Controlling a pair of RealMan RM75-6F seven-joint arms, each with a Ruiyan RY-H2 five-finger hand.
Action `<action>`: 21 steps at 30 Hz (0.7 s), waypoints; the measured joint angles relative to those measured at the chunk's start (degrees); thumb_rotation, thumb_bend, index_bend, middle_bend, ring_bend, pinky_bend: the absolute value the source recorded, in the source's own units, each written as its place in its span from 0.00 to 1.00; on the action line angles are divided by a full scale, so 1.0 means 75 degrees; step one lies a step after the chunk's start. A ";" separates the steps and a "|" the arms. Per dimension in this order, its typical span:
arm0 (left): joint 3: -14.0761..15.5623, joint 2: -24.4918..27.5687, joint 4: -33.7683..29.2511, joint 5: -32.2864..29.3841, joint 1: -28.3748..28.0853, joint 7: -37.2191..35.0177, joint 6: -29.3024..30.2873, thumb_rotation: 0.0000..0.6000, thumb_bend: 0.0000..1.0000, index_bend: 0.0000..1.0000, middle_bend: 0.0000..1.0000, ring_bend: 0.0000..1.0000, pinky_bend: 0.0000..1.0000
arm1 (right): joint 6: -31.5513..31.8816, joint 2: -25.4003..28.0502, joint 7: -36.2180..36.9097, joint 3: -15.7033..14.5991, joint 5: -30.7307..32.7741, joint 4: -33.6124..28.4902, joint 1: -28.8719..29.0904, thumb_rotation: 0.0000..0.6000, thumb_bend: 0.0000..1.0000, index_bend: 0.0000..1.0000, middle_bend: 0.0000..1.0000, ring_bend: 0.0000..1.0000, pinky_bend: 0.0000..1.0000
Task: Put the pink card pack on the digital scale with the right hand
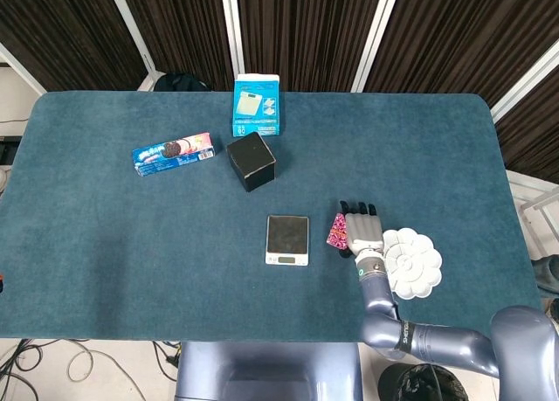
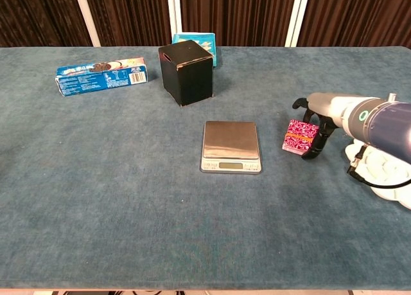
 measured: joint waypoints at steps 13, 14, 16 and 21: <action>-0.0003 0.0006 -0.0005 -0.0018 0.0000 -0.0018 -0.0015 1.00 0.66 0.08 0.00 0.00 0.00 | 0.0063 -0.0080 0.0197 0.0119 -0.0314 0.0009 -0.0129 1.00 0.28 0.00 0.37 0.14 0.00; -0.0003 0.0006 -0.0006 -0.0019 0.0000 -0.0016 -0.0016 1.00 0.66 0.08 0.00 0.00 0.00 | 0.0072 -0.0066 0.0211 0.0128 -0.0354 -0.0027 -0.0136 1.00 0.28 0.00 0.37 0.14 0.00; -0.0003 0.0003 -0.0005 -0.0018 -0.0002 -0.0011 -0.0016 1.00 0.66 0.08 0.00 0.00 0.00 | 0.0109 -0.0023 0.0240 0.0148 -0.0472 -0.0150 -0.0149 1.00 0.28 0.00 0.37 0.14 0.00; 0.0002 -0.0008 -0.0011 -0.0009 -0.0005 0.0017 -0.0013 1.00 0.66 0.08 0.00 0.00 0.00 | 0.0203 0.0093 0.0361 0.0260 -0.0778 -0.0598 -0.0167 1.00 0.28 0.00 0.37 0.14 0.00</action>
